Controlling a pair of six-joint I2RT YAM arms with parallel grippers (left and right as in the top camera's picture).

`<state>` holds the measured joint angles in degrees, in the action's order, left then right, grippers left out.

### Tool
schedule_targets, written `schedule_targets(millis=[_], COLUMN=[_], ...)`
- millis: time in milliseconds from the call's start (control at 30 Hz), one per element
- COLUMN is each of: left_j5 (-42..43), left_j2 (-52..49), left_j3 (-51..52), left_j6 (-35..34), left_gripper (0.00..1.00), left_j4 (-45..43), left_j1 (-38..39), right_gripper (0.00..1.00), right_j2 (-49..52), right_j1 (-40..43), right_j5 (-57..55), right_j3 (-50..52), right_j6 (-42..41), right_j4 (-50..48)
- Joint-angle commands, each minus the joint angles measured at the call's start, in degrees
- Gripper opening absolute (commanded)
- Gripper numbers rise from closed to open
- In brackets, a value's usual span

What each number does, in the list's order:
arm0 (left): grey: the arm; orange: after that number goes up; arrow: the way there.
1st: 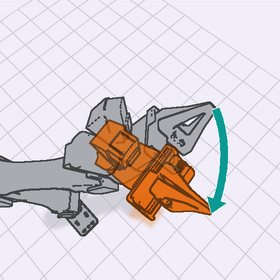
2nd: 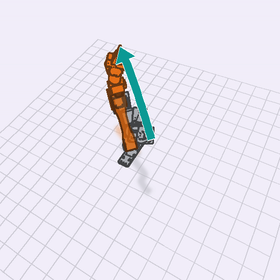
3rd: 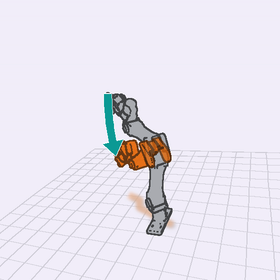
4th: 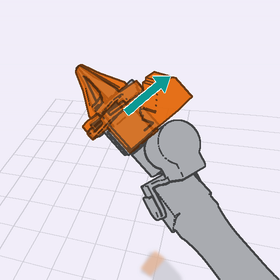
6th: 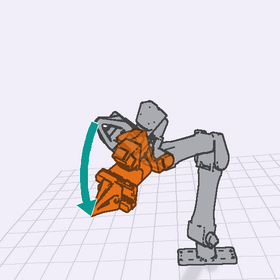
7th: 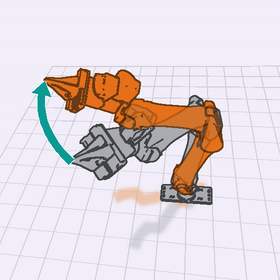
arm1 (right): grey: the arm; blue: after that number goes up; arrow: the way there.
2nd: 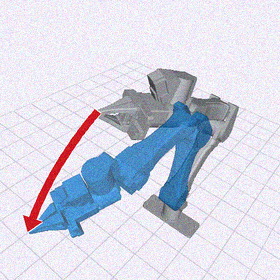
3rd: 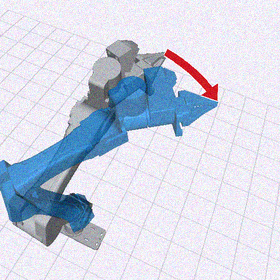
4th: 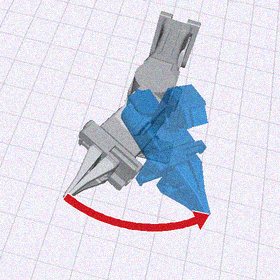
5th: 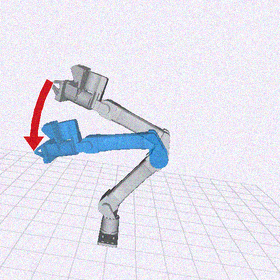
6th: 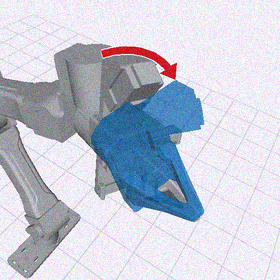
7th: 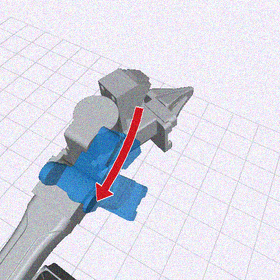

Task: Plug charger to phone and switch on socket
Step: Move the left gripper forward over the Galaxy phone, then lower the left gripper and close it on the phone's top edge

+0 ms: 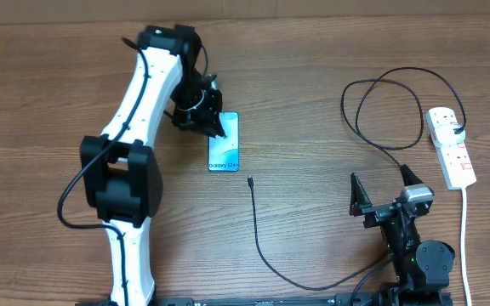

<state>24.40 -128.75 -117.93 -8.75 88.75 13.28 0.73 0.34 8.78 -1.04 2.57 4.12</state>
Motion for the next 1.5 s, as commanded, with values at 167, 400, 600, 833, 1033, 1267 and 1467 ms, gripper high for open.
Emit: schedule_targets(millis=[167,400,600,833,1033,1267,1467], left_j5=[-7.17,-16.02,-23.02,-22.93,-22.93,-22.97,-22.95], left_j2=[-2.51,-2.82,-2.84,-2.84,-2.84,-2.84,-2.86], left_j3=[-1.31,-1.05,1.27,6.99,11.85,14.78,16.06], left_j6=[-0.52,-6.78,-11.67,-14.12,-13.99,-13.94,-13.94], left_gripper=[1.0,1.0,1.0,1.0,1.0,1.0,1.0], left_j4=[-3.19,-7.89,-11.23,-18.01,-24.22,-27.1,-28.92], left_j1=[2.97,5.64,7.76,8.22,8.22,8.22,8.22], right_gripper=[1.0,1.0,1.0,1.0,1.0,1.0,1.0], right_j2=[-0.39,-0.39,-0.39,-0.39,-0.39,-0.39,-0.39], right_j1=[-0.33,-0.33,-0.33,-0.33,-0.33,-0.33,-0.33], right_j5=[0.33,0.33,0.33,0.33,0.33,0.33,0.33], right_j3=[0.59,0.59,0.59,0.59,0.59,0.59,0.59], right_j6=[-0.13,-0.13,-0.13,-0.13,-0.13,-0.13,-0.13], right_j4=[-0.15,-0.15,-0.15,-0.13,-0.15,-0.13,-0.15])
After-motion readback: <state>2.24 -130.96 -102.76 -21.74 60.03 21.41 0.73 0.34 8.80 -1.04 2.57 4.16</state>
